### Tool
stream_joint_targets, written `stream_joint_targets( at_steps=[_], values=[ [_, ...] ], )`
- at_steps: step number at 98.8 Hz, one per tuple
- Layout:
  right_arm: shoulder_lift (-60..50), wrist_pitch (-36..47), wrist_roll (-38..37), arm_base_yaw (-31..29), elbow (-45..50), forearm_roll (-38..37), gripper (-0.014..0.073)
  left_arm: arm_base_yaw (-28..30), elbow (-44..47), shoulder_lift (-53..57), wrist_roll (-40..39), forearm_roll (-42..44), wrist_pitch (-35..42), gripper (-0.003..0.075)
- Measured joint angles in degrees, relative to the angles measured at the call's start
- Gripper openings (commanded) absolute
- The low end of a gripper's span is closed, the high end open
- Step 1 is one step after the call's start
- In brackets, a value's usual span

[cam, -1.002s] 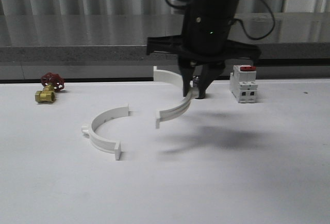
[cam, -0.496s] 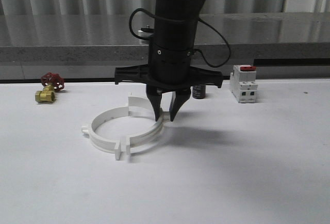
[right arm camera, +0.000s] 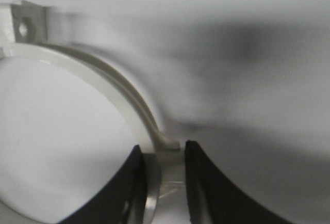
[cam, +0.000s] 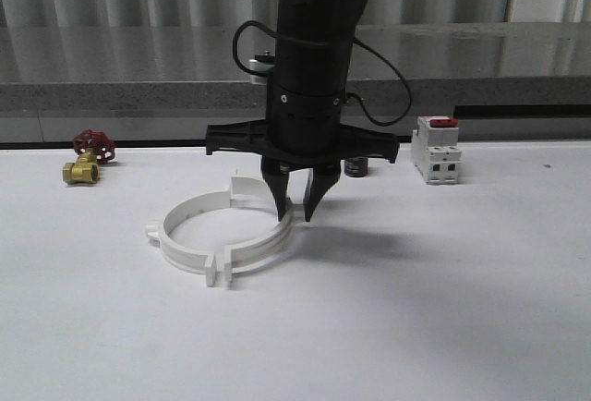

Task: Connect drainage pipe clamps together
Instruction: 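Carry the clamp to the first half and join their ends, then open the right gripper and lift it away from the ring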

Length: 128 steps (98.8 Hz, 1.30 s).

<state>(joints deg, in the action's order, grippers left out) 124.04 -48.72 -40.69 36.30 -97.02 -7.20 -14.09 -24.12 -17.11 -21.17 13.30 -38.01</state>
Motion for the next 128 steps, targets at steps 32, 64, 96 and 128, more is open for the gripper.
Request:
stream_joint_targets(
  at_steps=[32, 64, 96, 128],
  values=[
    [1.19, 0.33, -1.43, 0.0, 0.0, 0.0, 0.0091, 0.0, 0.0, 0.0, 0.0, 0.0, 0.0, -0.002],
    [1.66, 1.6, -1.91, 0.0, -0.14, 1.29, 0.0091, 0.0, 0.0, 0.0, 0.0, 0.0, 0.0, -0.002],
    [1.8, 1.97, -2.02, 0.0, -0.25, 1.51, 0.0129, 0.0, 0.0, 0.0, 0.0, 0.0, 0.0, -0.002],
    [2.06, 2.51, -2.14, 0.0, -0.25, 1.58, 0.0444, 0.0, 0.0, 0.0, 0.0, 0.0, 0.0, -0.002]
  ],
)
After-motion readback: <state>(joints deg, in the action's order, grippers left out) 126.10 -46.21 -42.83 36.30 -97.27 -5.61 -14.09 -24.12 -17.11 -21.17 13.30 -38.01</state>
